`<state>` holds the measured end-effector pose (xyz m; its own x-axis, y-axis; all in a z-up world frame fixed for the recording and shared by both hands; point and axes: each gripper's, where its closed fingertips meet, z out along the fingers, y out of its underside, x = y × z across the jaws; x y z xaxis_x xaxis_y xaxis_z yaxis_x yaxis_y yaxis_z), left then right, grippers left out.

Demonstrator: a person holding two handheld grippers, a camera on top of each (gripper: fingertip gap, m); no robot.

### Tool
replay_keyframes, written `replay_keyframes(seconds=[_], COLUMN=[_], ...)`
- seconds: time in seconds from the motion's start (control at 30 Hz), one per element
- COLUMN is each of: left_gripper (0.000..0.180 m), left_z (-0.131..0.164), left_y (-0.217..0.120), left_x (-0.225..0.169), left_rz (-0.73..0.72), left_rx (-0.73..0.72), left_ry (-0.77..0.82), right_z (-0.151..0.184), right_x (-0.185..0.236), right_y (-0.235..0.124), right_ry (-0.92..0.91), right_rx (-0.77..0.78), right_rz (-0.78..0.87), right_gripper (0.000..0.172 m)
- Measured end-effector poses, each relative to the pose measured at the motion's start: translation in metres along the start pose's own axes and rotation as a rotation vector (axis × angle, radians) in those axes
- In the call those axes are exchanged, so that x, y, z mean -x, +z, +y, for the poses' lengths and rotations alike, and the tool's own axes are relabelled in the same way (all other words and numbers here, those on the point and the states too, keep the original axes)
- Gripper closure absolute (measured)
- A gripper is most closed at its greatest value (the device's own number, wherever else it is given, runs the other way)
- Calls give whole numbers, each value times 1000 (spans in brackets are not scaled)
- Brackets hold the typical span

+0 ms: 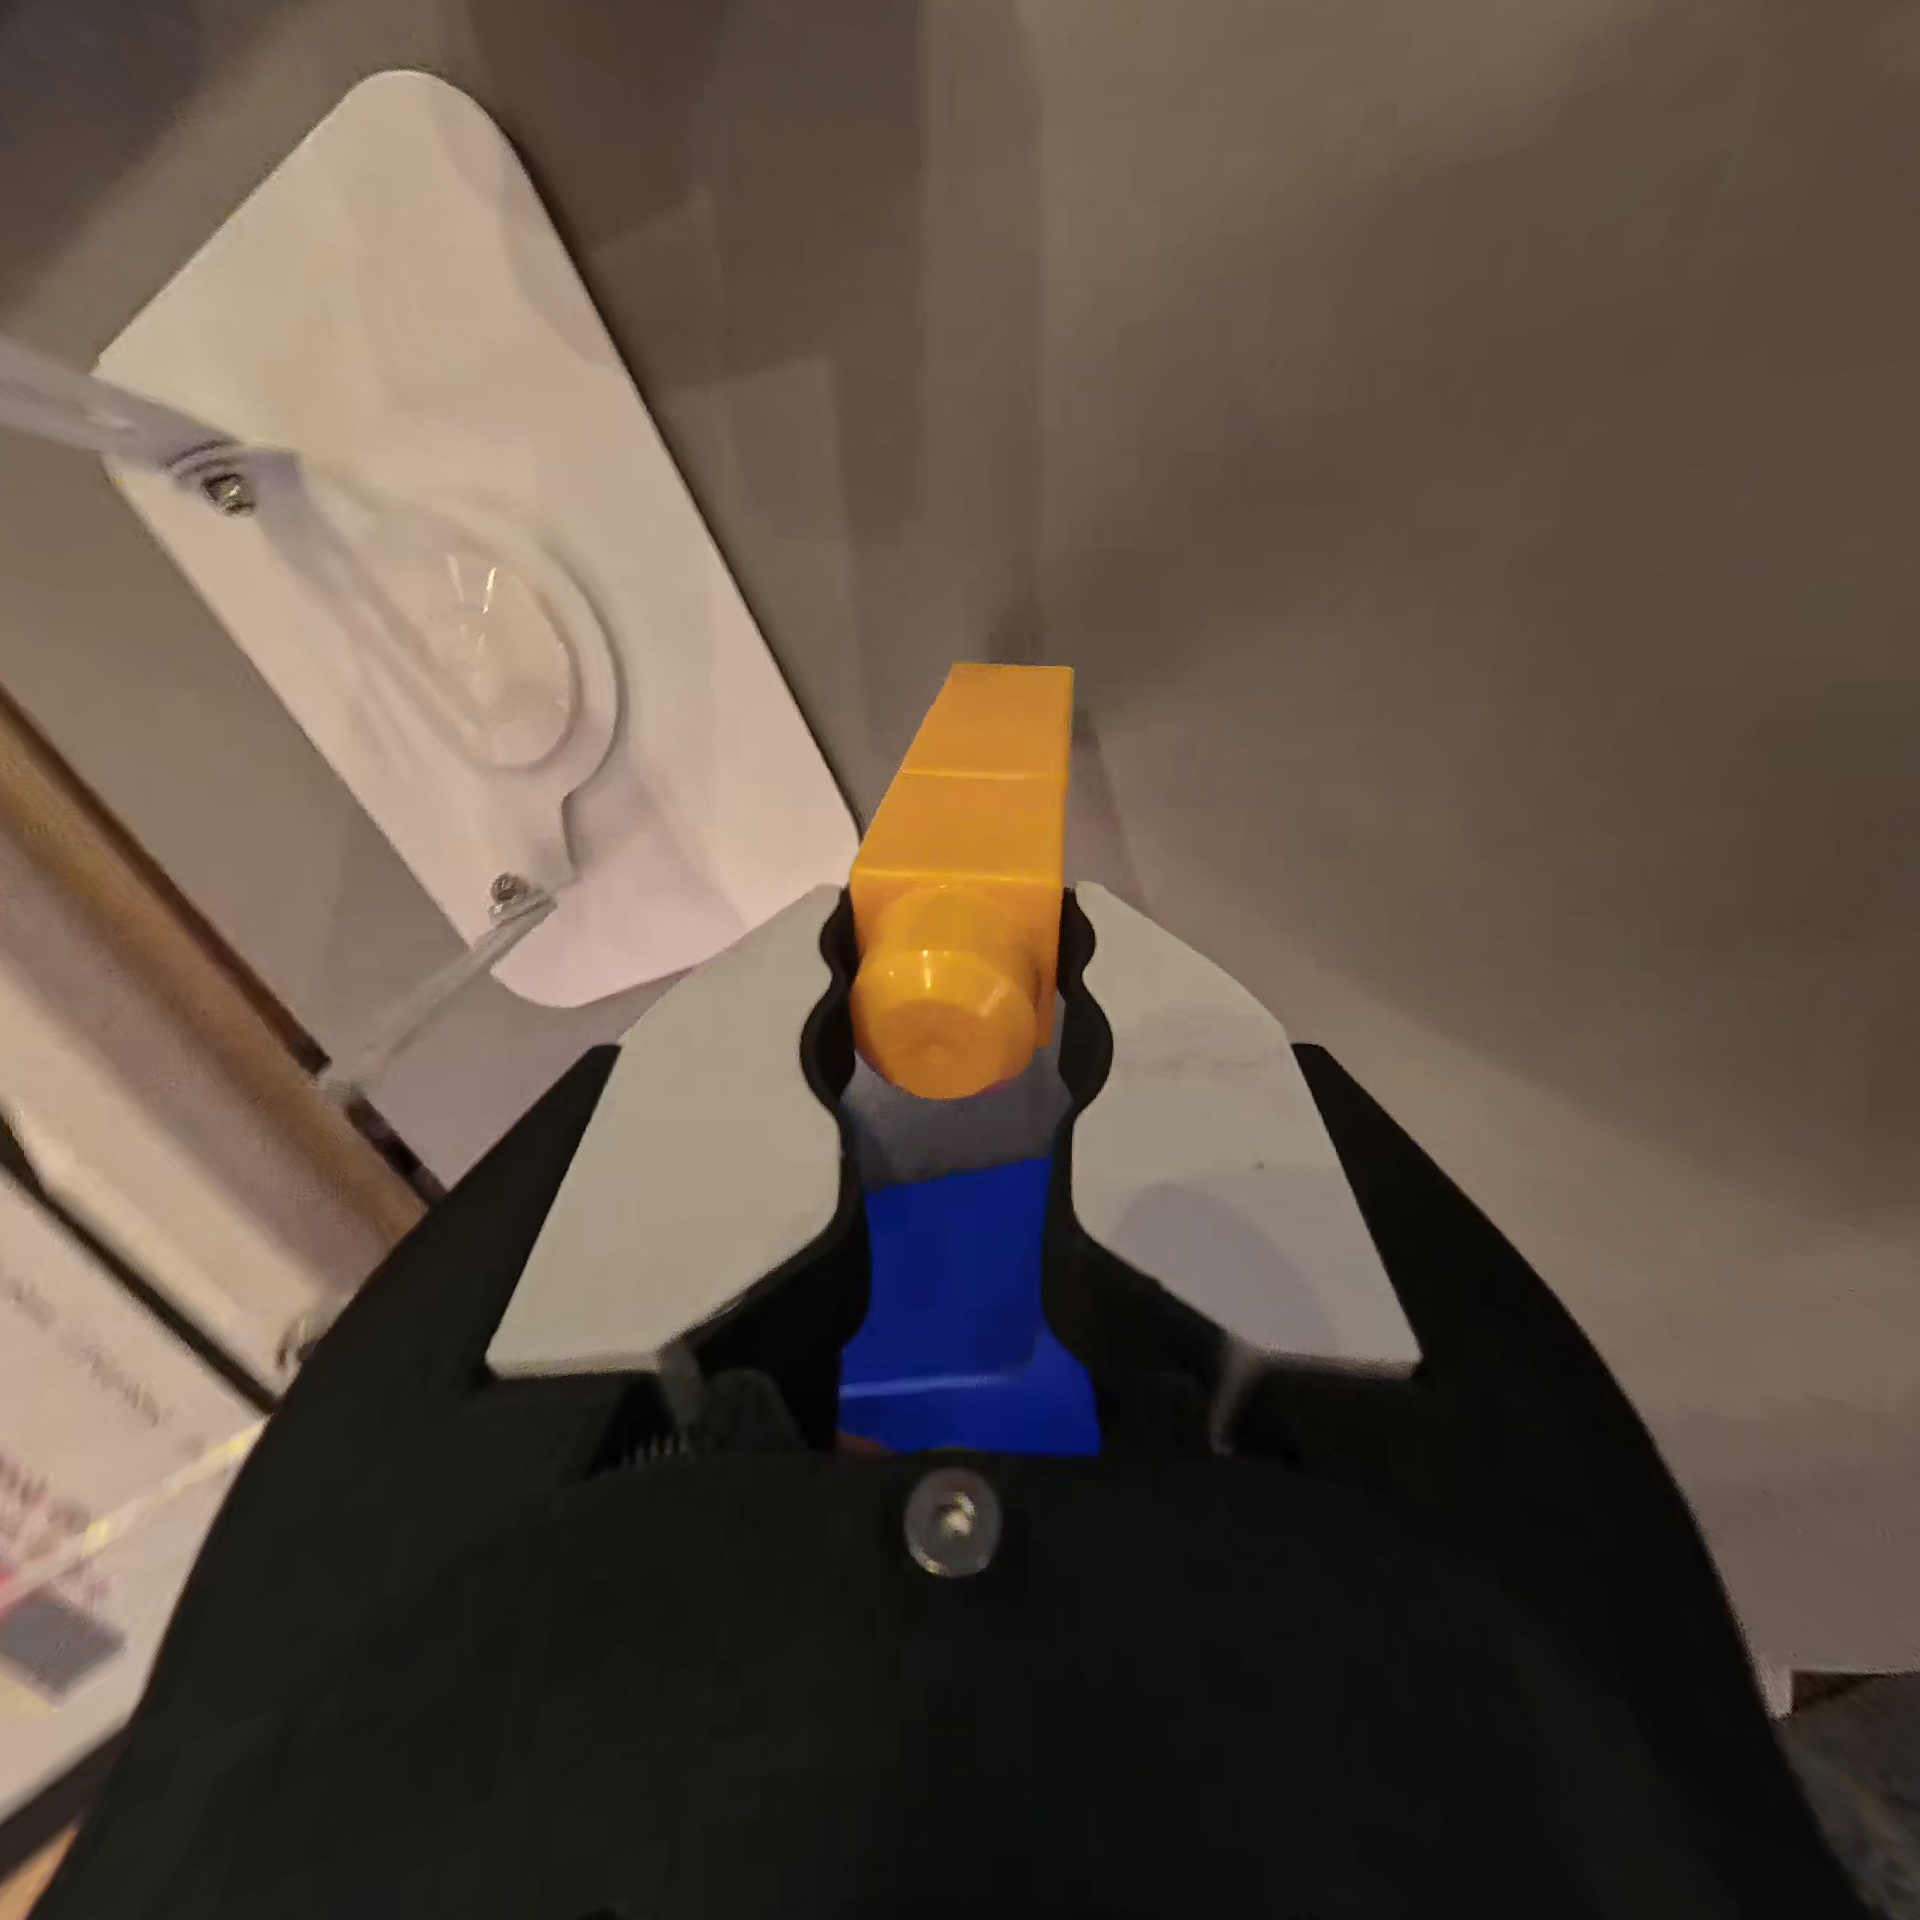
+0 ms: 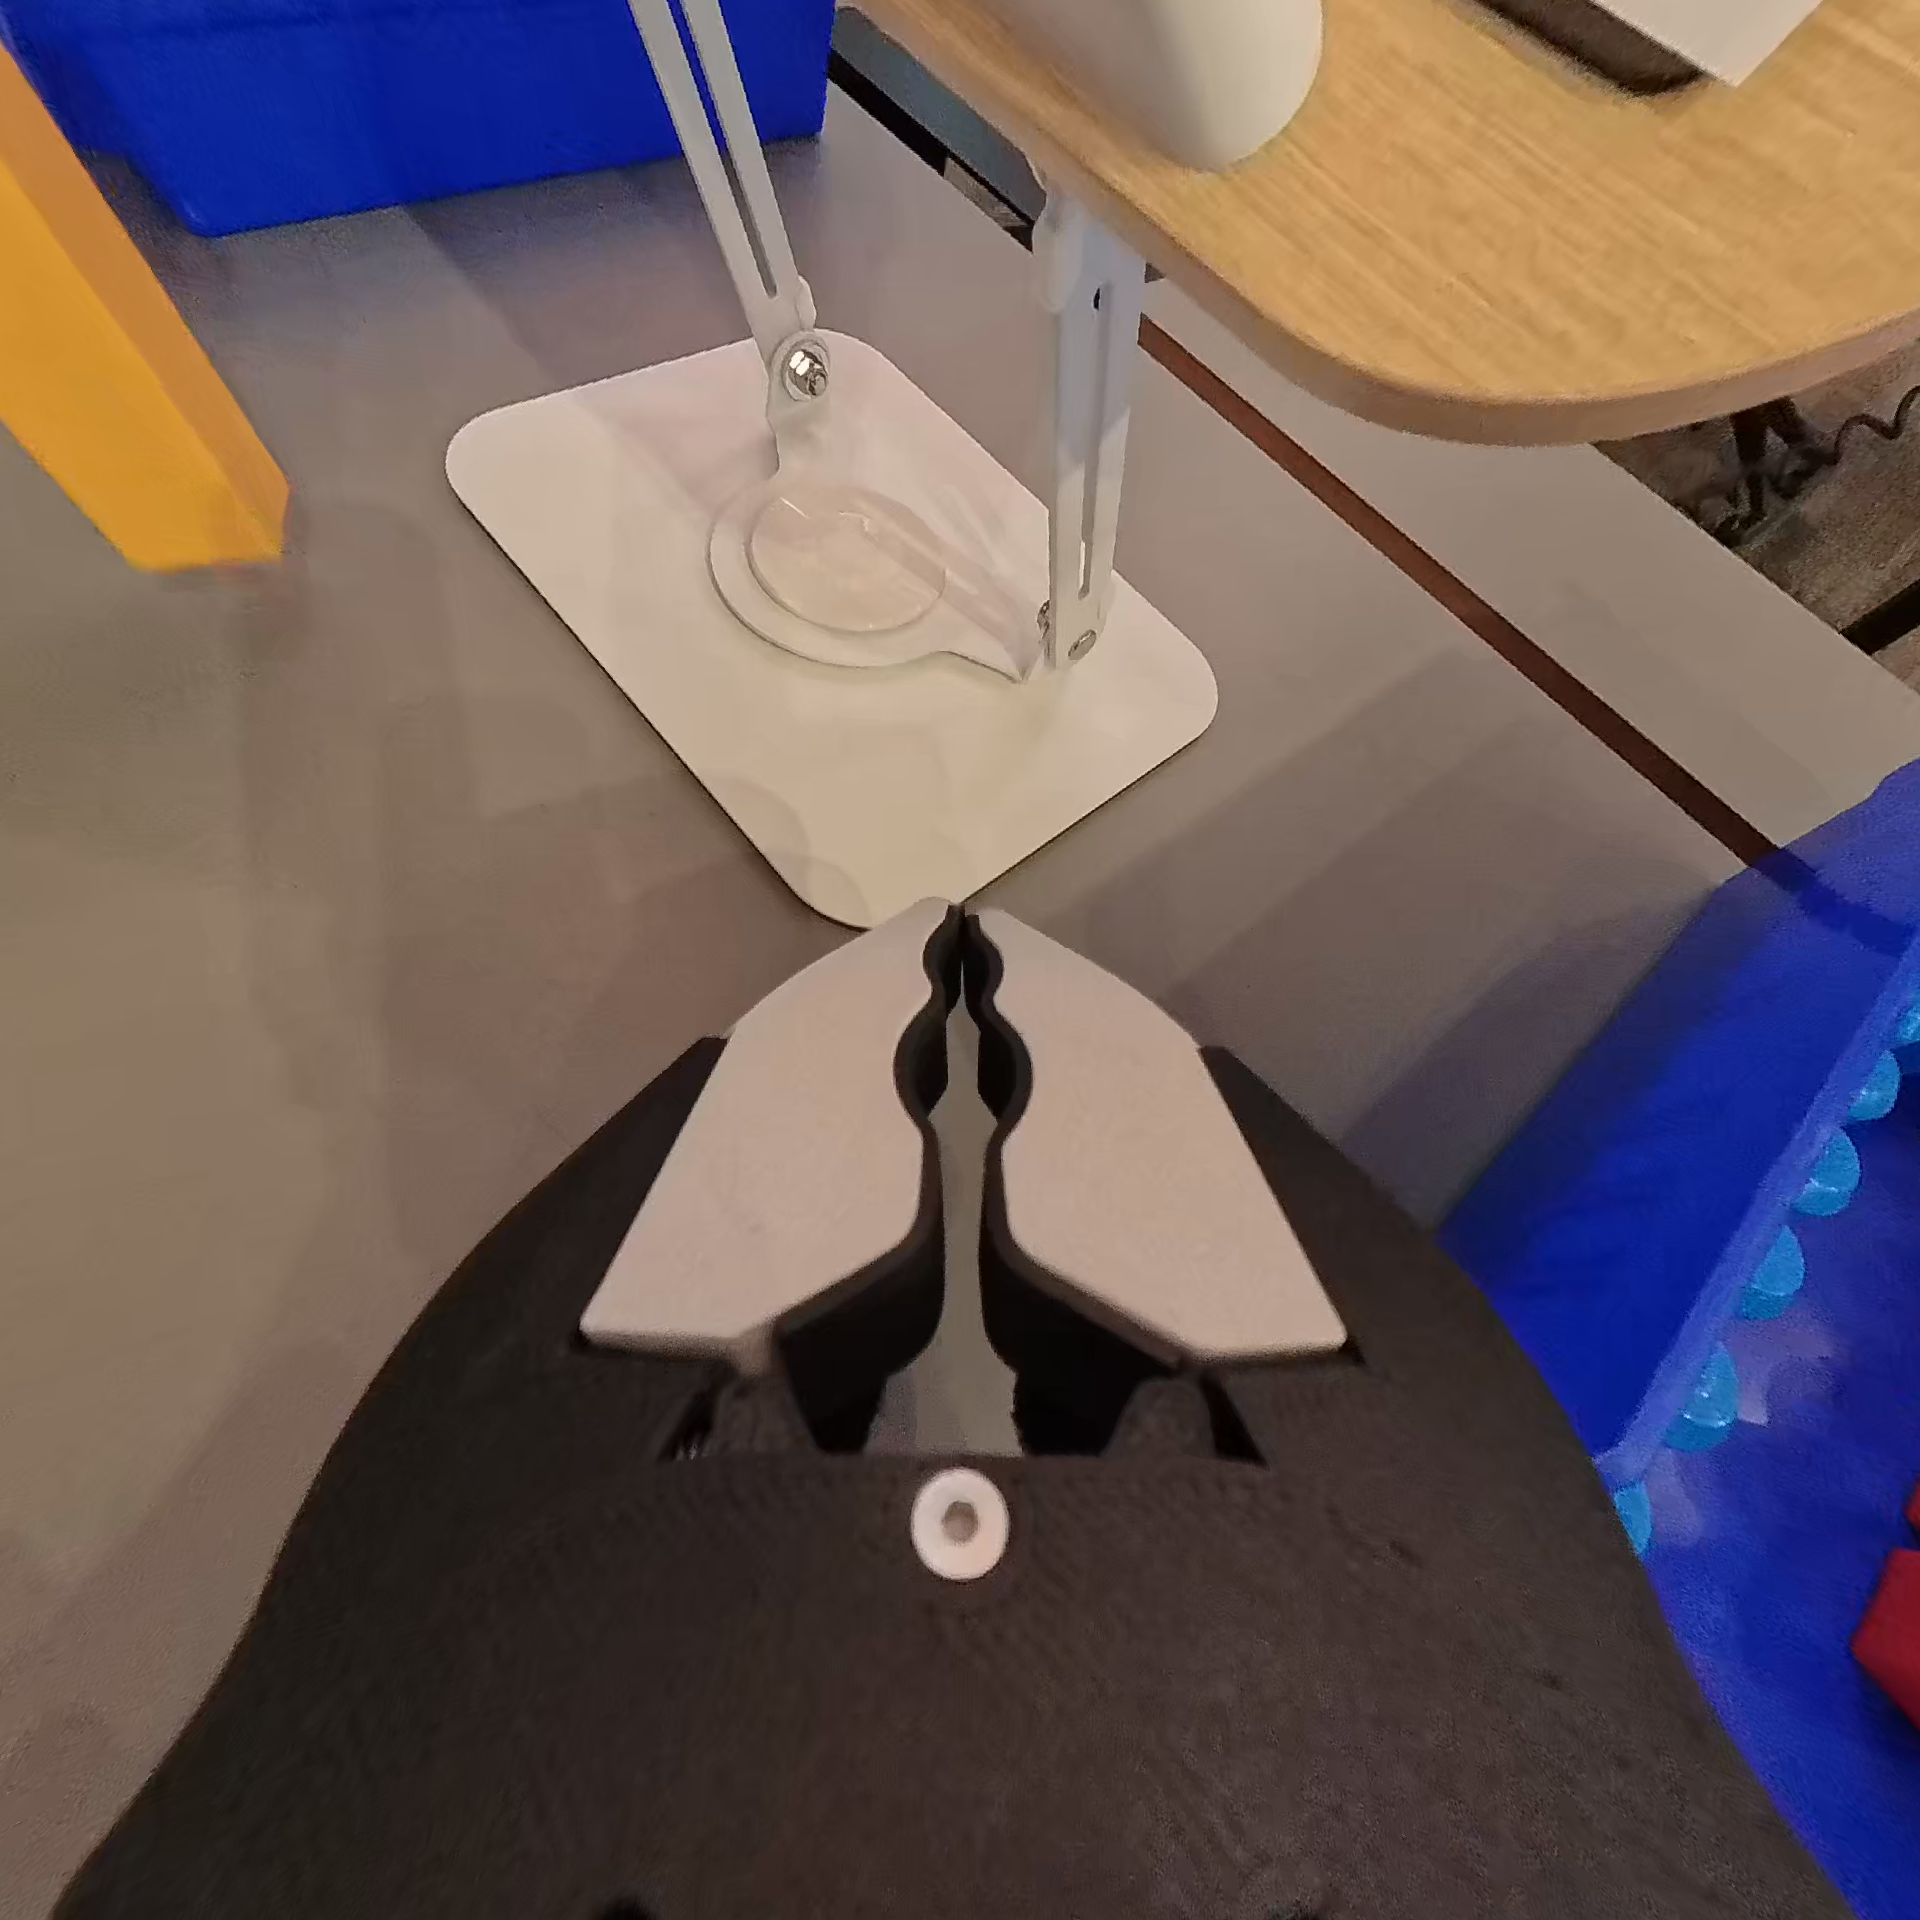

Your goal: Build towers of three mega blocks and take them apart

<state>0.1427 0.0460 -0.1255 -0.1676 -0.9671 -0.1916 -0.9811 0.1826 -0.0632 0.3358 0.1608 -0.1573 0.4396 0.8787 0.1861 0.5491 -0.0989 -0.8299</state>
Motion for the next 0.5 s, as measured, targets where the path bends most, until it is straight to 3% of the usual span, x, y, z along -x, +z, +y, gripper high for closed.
replay_keyframes(seconds=[0.17,0.5], left_gripper=[145,145], left_z=[-30,-39], left_y=[18,20], left_x=[5,4], left_rz=[40,143], left_rx=[19,54], left_ry=[9,-28], right_z=[2,-2], right_x=[2,5], right_y=[2,-1], right_ry=[4,-2], right_rx=[6,-7], right_rz=[-26,-35], right_gripper=[172,172])
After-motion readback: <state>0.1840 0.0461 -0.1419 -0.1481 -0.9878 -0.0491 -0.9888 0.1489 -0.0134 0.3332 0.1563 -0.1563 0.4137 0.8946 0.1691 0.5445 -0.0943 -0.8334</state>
